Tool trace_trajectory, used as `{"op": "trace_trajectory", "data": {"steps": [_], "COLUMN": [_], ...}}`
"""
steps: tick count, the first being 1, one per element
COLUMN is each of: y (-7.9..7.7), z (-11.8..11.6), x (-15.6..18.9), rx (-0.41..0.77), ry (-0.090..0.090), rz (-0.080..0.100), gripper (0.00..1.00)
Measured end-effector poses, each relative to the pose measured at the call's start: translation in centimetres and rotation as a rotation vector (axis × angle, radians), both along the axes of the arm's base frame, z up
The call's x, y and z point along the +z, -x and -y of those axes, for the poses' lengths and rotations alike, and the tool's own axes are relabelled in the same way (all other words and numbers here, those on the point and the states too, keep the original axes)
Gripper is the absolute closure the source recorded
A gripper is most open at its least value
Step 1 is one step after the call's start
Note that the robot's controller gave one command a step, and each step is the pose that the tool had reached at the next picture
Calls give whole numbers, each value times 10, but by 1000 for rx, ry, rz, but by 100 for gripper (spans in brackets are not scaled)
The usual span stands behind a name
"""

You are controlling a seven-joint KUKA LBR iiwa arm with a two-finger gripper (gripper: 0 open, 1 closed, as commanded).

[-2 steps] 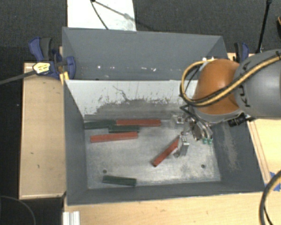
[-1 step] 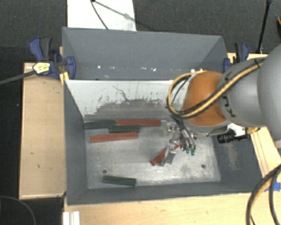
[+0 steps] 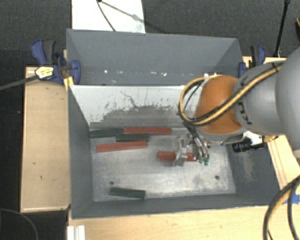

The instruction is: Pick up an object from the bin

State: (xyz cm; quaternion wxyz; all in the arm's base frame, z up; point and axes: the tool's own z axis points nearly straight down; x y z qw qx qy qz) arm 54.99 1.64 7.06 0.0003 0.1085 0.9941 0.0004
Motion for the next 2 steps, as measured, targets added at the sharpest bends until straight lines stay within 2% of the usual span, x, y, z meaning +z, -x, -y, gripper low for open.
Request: {"op": "trace_trajectory", "data": {"steps": [1,2], "y": [-35,-33], "z": [-10,-8], "x": [123,196], "rx": [0,5], "ry": [0,0], "rz": [12,11], "gripper": [100,100]}}
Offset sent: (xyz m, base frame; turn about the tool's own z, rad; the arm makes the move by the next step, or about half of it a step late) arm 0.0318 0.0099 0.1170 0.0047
